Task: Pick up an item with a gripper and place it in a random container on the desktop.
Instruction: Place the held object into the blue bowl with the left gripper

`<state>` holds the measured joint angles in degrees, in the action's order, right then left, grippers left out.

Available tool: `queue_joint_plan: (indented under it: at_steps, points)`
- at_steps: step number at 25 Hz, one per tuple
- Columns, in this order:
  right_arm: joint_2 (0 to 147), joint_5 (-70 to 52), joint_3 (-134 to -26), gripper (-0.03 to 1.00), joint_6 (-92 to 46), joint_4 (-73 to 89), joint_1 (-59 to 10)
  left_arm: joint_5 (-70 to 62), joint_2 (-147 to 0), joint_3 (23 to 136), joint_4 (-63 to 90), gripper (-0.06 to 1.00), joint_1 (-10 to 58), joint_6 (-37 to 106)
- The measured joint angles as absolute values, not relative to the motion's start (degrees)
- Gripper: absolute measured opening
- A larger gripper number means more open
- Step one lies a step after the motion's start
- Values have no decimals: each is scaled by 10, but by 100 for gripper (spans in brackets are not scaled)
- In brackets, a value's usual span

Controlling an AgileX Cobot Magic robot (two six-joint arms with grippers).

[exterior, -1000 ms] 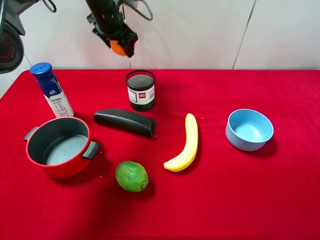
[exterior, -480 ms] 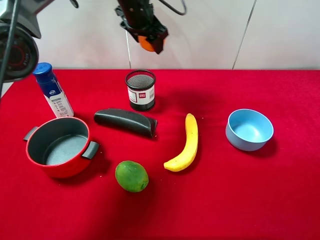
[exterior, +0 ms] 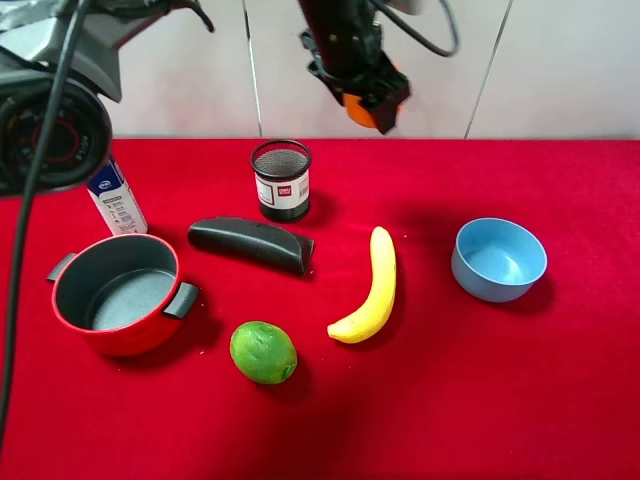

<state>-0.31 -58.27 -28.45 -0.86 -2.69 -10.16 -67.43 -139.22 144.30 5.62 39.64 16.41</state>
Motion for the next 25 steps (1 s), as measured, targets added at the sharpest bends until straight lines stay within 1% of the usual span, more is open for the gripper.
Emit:
queue_joint_plan:
  at_steps: [8,16,20,25]
  points:
    - [-3,-583,-285,69,-9,-27,-102,-671,-1392,1443,59,71,468,164]
    - [-3,-583,-285,69,-9,-27,-102,-630,-1393,1443,70,71,533,164]
    - [-3,-583,-285,69,-9,-27,-102,-609,-1393,1443,71,71,551,164]
    - [-3,-583,-285,69,-9,-26,-102,-597,-1408,1443,71,71,553,174]
